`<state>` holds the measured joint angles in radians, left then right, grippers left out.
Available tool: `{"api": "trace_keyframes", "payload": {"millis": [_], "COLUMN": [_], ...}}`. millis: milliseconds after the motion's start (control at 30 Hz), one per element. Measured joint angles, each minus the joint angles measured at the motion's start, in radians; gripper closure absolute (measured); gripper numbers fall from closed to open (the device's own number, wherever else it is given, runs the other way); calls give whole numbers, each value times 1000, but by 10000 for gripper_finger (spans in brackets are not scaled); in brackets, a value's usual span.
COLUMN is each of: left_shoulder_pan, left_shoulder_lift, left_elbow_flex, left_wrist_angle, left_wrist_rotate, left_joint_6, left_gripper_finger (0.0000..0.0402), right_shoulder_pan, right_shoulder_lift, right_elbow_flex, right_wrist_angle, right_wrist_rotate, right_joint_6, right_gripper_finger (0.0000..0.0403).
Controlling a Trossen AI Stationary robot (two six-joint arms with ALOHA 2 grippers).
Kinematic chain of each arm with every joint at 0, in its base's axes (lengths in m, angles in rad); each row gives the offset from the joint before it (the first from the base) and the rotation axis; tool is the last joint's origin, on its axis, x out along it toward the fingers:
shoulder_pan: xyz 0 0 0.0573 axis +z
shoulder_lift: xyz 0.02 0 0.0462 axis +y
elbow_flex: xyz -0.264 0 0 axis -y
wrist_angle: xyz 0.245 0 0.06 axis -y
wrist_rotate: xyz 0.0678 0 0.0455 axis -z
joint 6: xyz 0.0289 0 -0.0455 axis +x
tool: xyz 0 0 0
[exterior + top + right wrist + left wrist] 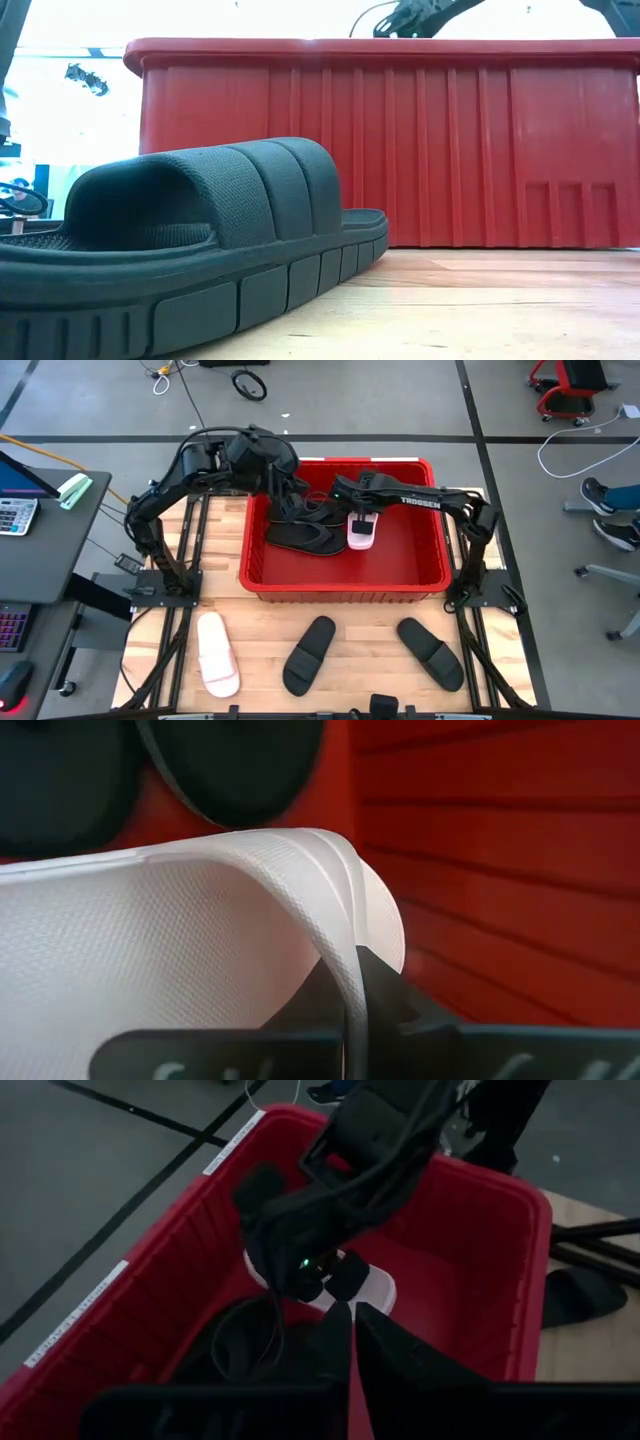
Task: Pick and place slides into bin
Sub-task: Put the pink slides into the red bin
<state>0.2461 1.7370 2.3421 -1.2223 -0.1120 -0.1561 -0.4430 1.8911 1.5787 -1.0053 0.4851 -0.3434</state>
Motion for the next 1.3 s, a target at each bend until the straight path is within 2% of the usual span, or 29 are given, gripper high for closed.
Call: {"api": "trace_keyframes", "payload": {"millis": [267,533,733,1000,1300], "left_shoulder_pan": [0,0,0,0,-2], "left_shoulder_lift": [0,0,0,0,0], "left_elbow_flex": [0,0,0,0,0], "left_wrist_angle": [-9,-18,-25,-24,-23], "left_wrist_rotate": [0,0,0,0,0], "left_joint_6": [22,18,8,-42,-69], "left_gripper_finger": [387,386,393,378,390], "right_shoulder_pan": [-7,-35,-65,-87,-90], "right_shoulder_lift": [64,110,110,110,110], "right_elbow_flex": [0,0,0,0,0], "right_wrist_angle": [10,10,33,30,-86], "right_wrist_rotate": [-26,59,50,-77,-94], "right_joint_6": [12,28,32,47,65], "right_gripper_finger": [395,395,395,349,300]}}
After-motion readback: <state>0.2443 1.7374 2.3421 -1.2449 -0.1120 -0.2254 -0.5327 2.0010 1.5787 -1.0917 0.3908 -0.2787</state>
